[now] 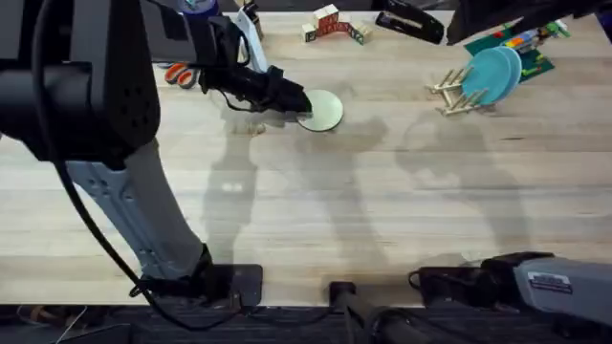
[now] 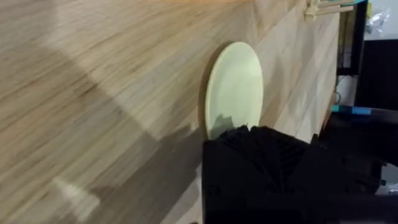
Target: Pick up the plates from the table one by one and place each into a slot on the dish rack.
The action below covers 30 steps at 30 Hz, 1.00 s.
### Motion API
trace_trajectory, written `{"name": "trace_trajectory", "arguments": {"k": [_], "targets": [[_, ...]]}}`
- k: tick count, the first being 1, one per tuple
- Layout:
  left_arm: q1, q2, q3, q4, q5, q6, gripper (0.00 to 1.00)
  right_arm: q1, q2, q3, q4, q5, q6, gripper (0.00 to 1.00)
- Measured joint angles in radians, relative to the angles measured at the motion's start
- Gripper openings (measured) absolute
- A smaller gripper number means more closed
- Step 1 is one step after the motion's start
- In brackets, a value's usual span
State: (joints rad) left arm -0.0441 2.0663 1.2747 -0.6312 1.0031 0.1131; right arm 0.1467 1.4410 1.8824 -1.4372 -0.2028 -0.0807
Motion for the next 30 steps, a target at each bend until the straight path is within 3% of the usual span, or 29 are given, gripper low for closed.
{"name": "trace_trajectory", "arguments": {"k": [11, 19, 30], "targets": [[0.004, 0.007, 0.0, 0.001, -0.023, -0.005, 0.042, 0.0, 0.031, 0.0, -0.016, 0.0, 0.0, 0.995], [0.01, 0.067, 0.015, 0.022, 0.049, -0.009, 0.043, 0.0, 0.045, 0.0, -0.017, 0.0, 0.0, 0.996], [0.01, 0.068, 0.015, 0.022, 0.053, -0.009, 0.043, 0.0, 0.045, 0.0, -0.023, -0.007, 0.0, 0.996]]}}
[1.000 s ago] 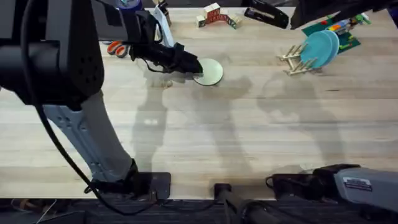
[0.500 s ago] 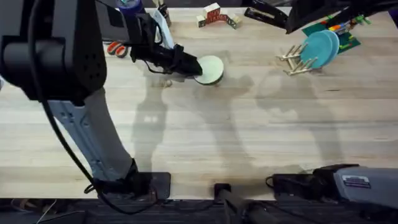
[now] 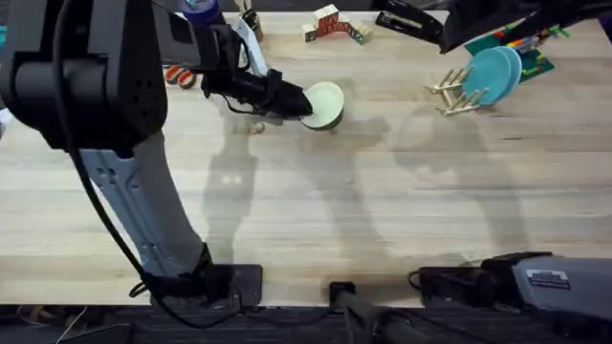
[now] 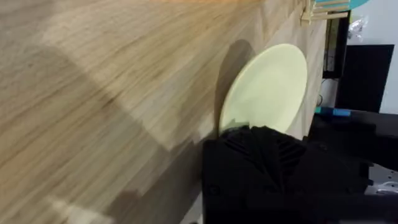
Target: Pick up the plates from the table one by one and place each into a slot on the dish rack.
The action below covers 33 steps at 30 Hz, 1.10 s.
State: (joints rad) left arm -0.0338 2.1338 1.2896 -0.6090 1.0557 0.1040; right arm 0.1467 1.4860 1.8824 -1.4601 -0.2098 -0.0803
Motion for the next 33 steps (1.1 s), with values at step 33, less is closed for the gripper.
{"name": "trace_trajectory", "arguments": {"k": [33], "targets": [[0.0, 0.0, 0.0, 0.0, 0.0, 0.0, 0.043, 0.074, 0.359, 0.0, 0.214, -0.199, 0.107, 0.974]]}}
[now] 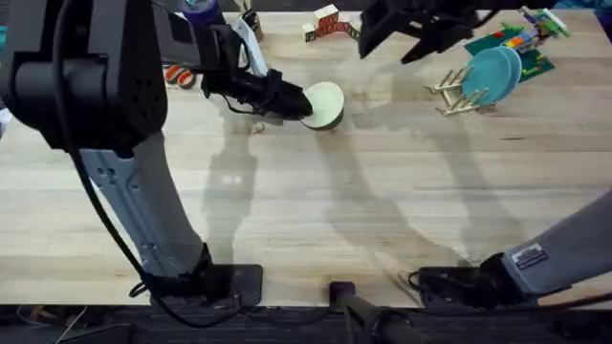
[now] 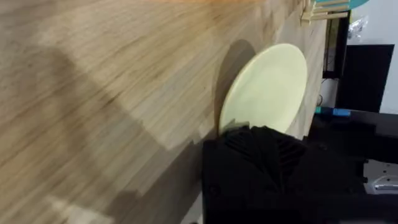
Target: Pick up the plates from the table one by one and place each into a slot on the dish rack.
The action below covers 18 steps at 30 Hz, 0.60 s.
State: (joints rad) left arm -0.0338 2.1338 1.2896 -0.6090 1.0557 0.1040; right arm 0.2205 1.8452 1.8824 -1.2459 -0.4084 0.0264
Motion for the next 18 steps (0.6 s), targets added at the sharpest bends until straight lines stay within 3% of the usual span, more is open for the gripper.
{"name": "trace_trajectory", "arguments": {"k": [7, 9, 18], "targets": [[0.0, 0.0, 0.0, 0.0, 0.0, 0.0, 0.042, 0.034, 0.092, -0.001, 0.116, 0.0, 0.068, 0.926], [0.0, 0.0, 0.0, 0.0, 0.0, 0.0, 0.042, 0.034, 0.099, -0.012, 0.146, 0.0, 0.079, 0.956], [0.0, 0.0, 0.0, 0.0, 0.0, 0.0, 0.042, 0.034, 0.099, -0.168, 0.265, 0.0, 0.135, 0.974]]}}
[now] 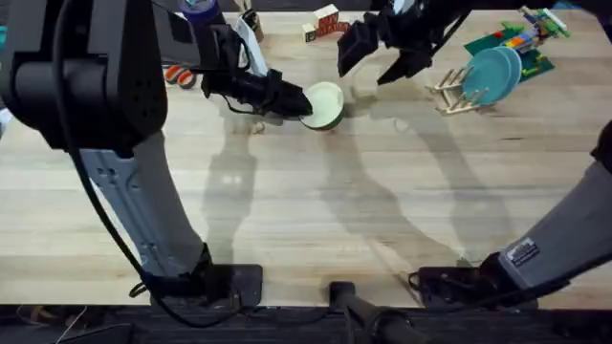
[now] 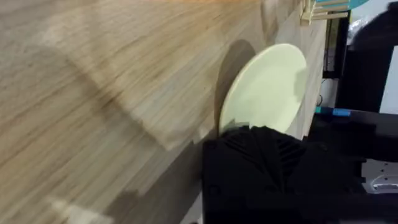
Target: Pick up the plates from the table one by one and place each into a slot on the dish rack.
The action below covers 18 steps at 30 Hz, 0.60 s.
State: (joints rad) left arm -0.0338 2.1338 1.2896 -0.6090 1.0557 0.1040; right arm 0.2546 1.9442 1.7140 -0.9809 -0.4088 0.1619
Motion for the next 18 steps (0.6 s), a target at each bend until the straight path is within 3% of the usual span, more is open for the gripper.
{"name": "trace_trajectory", "arguments": {"k": [13, 18], "targets": [[0.0, 0.0, 0.0, 0.0, 0.0, 0.0, 0.043, 0.01, 0.0, -0.215, 0.288, -0.074, 0.123, 0.992], [0.0, 0.0, 0.0, 0.0, 0.0, 0.0, 0.043, 0.021, 0.002, -0.231, 0.36, -0.09, 0.165, 0.993]]}}
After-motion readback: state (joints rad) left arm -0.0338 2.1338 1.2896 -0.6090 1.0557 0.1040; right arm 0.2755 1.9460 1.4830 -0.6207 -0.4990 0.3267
